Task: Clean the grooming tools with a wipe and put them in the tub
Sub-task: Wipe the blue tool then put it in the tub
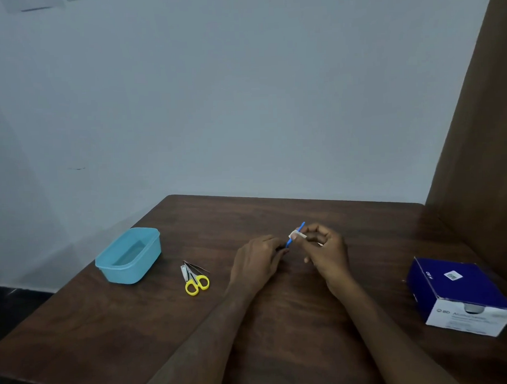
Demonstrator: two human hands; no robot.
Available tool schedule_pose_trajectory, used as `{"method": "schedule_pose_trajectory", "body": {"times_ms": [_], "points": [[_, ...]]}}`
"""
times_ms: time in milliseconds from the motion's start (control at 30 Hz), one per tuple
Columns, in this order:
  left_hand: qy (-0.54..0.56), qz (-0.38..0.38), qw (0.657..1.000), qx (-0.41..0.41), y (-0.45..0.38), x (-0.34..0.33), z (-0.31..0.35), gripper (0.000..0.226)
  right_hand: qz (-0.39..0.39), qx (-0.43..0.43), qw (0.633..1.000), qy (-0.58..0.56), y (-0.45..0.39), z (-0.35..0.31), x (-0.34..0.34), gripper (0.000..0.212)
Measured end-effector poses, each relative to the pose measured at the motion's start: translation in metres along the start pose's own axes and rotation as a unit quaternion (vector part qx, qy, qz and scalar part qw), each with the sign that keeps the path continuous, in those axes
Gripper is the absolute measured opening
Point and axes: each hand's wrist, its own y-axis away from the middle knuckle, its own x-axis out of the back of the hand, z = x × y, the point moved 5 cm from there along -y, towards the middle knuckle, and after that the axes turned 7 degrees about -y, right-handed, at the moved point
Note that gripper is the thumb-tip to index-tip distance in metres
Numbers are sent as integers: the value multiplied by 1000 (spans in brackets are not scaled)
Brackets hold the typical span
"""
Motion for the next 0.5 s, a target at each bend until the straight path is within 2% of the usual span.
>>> {"method": "schedule_pose_trajectory", "body": {"times_ms": [133,233,433,500], "points": [[-6,2,1000,-15,0,-2,1,21,33,-11,999,9,-3,1,5,33],[-11,-1,1000,-19,-1,-1,1,23,37,-13,999,20,-4,1,6,38],[-4,0,1000,-20,1,5,4,20,8,10,999,31,2,-1,2,14],[-7,-3,1000,-18,-1,6,5,20,-17,13,998,53,1,4,-2,15]]}}
